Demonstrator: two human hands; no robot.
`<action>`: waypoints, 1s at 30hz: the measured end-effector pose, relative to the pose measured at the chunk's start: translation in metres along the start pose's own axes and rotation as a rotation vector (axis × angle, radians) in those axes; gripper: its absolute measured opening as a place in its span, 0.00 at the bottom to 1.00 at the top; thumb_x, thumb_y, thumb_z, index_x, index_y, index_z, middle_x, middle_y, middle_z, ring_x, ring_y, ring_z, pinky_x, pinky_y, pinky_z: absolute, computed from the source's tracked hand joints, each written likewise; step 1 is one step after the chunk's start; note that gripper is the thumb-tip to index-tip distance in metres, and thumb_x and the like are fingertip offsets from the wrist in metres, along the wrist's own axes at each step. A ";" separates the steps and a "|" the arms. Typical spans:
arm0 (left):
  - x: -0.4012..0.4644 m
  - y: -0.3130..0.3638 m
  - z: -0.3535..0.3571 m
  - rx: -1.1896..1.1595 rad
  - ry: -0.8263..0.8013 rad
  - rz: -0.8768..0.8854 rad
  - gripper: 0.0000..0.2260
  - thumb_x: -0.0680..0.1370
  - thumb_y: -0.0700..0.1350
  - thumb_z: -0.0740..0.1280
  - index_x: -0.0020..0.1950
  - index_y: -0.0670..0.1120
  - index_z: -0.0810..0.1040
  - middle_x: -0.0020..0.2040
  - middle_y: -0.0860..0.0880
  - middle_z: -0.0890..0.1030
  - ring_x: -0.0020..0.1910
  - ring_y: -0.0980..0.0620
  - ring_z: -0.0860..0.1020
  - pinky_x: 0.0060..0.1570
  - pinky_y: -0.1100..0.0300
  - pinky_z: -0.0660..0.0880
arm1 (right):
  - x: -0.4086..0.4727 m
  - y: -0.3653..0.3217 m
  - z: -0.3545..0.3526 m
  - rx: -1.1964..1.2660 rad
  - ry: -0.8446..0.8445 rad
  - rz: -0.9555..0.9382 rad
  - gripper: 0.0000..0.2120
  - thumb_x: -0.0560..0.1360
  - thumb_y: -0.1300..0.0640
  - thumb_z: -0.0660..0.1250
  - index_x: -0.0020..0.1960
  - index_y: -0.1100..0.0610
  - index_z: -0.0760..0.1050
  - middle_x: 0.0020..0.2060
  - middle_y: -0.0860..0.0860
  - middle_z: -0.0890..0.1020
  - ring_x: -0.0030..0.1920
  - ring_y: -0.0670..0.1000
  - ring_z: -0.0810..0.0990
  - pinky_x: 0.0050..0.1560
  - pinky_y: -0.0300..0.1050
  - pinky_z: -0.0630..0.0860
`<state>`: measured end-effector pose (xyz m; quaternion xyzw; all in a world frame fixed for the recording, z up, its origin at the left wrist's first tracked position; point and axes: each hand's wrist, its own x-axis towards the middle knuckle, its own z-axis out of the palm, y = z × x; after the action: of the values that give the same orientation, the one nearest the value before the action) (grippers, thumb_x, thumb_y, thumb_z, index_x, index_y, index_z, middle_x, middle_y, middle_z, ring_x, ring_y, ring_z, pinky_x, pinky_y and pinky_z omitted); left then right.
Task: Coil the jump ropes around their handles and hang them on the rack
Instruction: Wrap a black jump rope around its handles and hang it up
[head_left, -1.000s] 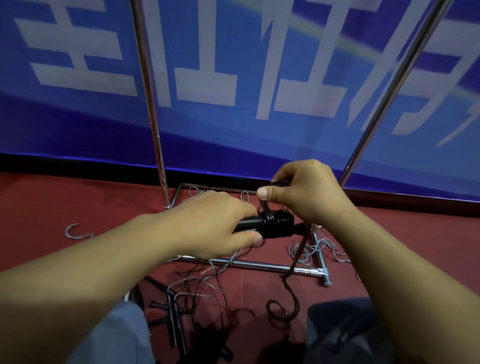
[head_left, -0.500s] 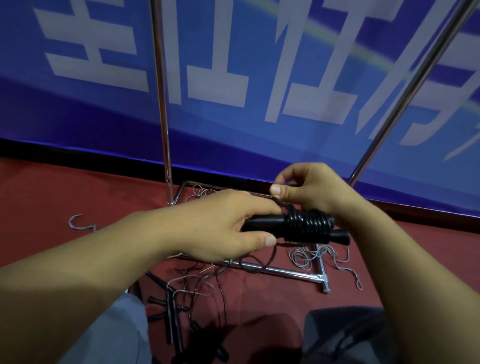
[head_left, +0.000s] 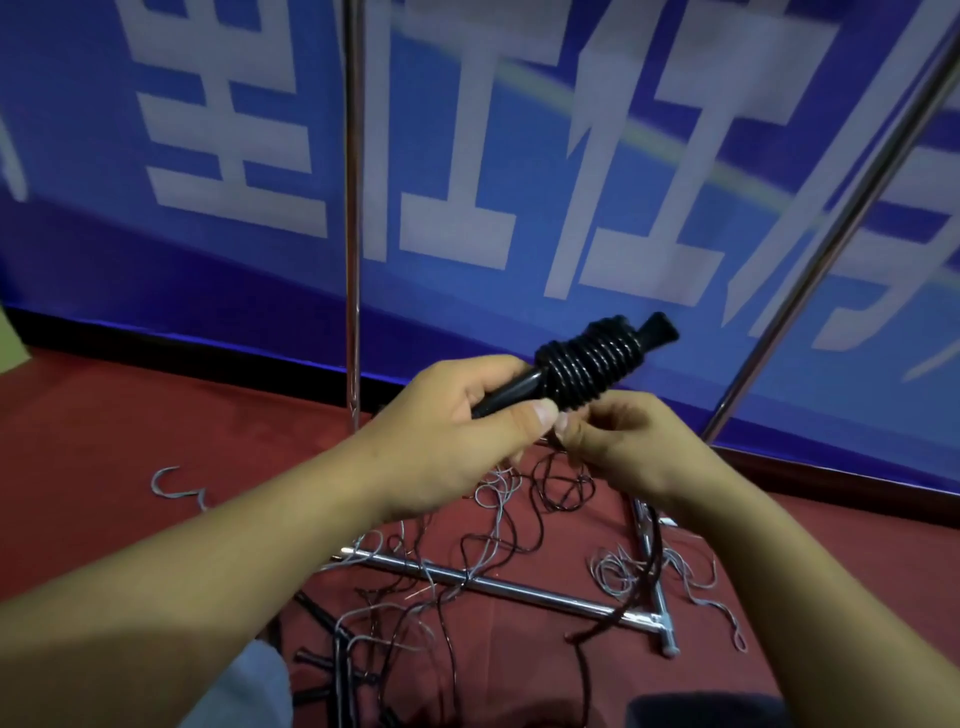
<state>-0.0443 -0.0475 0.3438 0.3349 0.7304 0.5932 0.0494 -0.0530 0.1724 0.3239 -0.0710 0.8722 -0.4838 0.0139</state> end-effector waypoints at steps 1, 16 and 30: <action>0.001 0.000 -0.001 0.012 0.024 -0.007 0.07 0.77 0.50 0.66 0.39 0.54 0.78 0.32 0.52 0.76 0.33 0.52 0.72 0.37 0.54 0.69 | -0.001 -0.002 0.001 -0.003 -0.006 0.007 0.18 0.67 0.36 0.70 0.34 0.51 0.78 0.25 0.45 0.76 0.28 0.47 0.68 0.32 0.45 0.66; 0.013 -0.011 -0.014 0.461 0.374 -0.171 0.15 0.75 0.56 0.66 0.35 0.47 0.71 0.26 0.51 0.72 0.26 0.50 0.70 0.30 0.53 0.70 | -0.016 -0.026 0.011 -0.152 -0.020 0.041 0.25 0.80 0.38 0.61 0.33 0.55 0.74 0.24 0.49 0.75 0.26 0.47 0.69 0.33 0.45 0.69; 0.019 -0.023 -0.019 0.686 0.335 -0.210 0.12 0.79 0.56 0.64 0.40 0.50 0.73 0.31 0.51 0.75 0.31 0.48 0.75 0.32 0.55 0.70 | -0.029 -0.034 0.025 -0.146 0.031 -0.046 0.17 0.76 0.42 0.69 0.40 0.55 0.76 0.25 0.45 0.74 0.26 0.43 0.69 0.31 0.37 0.66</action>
<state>-0.0772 -0.0547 0.3351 0.1542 0.9143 0.3530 -0.1250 -0.0180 0.1375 0.3384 -0.0843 0.9033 -0.4203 -0.0158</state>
